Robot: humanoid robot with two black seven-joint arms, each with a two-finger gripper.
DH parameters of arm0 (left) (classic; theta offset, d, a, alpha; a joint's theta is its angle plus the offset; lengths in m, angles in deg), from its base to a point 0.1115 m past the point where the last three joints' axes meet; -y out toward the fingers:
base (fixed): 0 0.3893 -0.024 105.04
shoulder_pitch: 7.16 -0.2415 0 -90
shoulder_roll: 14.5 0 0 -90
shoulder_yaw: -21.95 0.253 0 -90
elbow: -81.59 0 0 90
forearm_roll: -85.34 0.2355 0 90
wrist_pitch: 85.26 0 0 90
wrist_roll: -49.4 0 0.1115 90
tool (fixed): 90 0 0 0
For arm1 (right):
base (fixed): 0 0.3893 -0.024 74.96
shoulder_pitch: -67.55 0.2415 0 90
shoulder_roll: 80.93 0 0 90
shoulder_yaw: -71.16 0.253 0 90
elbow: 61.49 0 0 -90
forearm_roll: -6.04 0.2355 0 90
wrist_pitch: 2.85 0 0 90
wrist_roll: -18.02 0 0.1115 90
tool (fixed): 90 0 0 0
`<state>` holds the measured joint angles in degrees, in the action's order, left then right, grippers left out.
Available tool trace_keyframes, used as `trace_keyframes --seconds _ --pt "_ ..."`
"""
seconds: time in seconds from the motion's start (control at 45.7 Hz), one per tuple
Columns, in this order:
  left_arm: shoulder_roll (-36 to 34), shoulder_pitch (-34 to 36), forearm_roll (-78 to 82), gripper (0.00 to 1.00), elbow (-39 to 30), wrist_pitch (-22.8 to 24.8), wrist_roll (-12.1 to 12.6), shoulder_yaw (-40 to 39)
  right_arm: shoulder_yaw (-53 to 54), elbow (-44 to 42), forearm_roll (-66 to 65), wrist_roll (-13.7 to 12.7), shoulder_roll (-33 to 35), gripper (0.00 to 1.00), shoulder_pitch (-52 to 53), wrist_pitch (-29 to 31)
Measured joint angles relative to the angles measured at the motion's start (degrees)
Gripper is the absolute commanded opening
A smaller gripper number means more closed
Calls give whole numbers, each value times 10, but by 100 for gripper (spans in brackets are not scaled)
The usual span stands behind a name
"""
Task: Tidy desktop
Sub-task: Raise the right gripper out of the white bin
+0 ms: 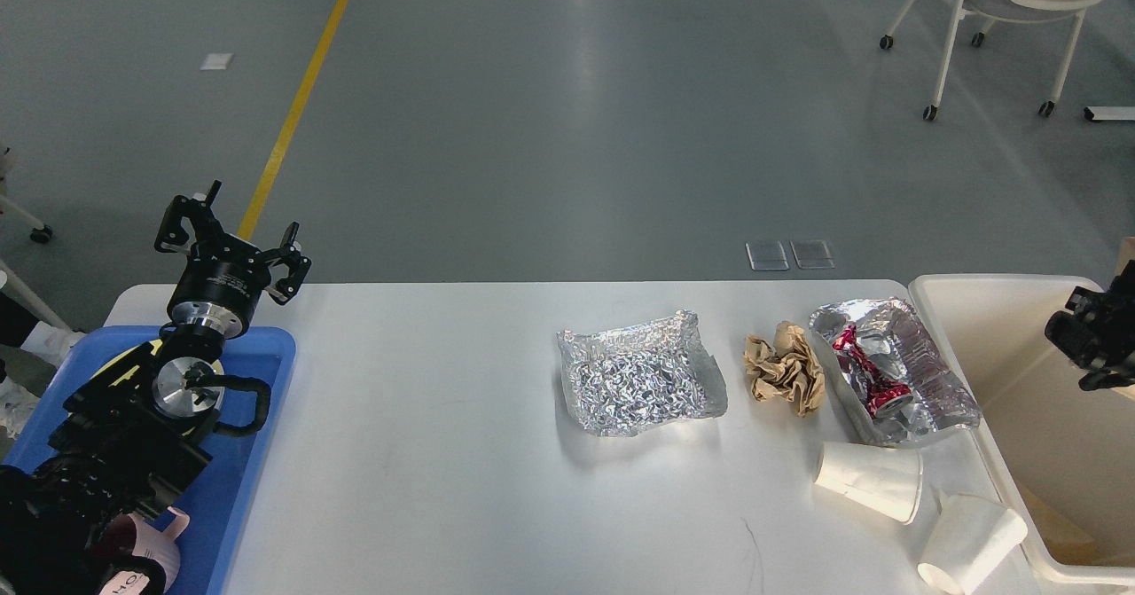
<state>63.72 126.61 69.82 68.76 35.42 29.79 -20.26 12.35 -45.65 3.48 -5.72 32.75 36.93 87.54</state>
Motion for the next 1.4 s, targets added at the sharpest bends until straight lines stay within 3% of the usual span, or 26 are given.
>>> trace_keyframes --seconds 0.044,0.066,0.088,0.109,0.131,0.153,0.832,0.941,1.16,1.401 --pt "0 0 0 100 0 0 0 0 12 -15 0 0 -3 0 -14 -1" --pt "0 0 0 100 0 0 0 0 17 -19 0 0 -4 20 -19 -1" --pt "0 0 0 99 0 0 0 0 21 -22 0 0 -4 79 -24 -1" --pt "0 0 0 100 0 0 0 0 24 -24 0 0 -4 100 -27 -2" --pt "0 0 0 100 0 0 0 0 26 -26 0 0 -4 95 -29 -2" --pt "0 0 0 100 0 0 0 0 28 -26 0 0 -4 100 -31 -2" --pt "0 0 0 100 0 0 0 0 55 -4 0 4 -23 100 -4 10" --pt "0 0 0 100 0 0 0 0 65 65 -1 10 -27 100 60 17" --pt "0 0 0 100 0 0 0 0 68 284 -7 31 -25 100 246 52" --pt "0 0 0 100 0 0 0 0 72 536 -8 45 -51 100 503 141"
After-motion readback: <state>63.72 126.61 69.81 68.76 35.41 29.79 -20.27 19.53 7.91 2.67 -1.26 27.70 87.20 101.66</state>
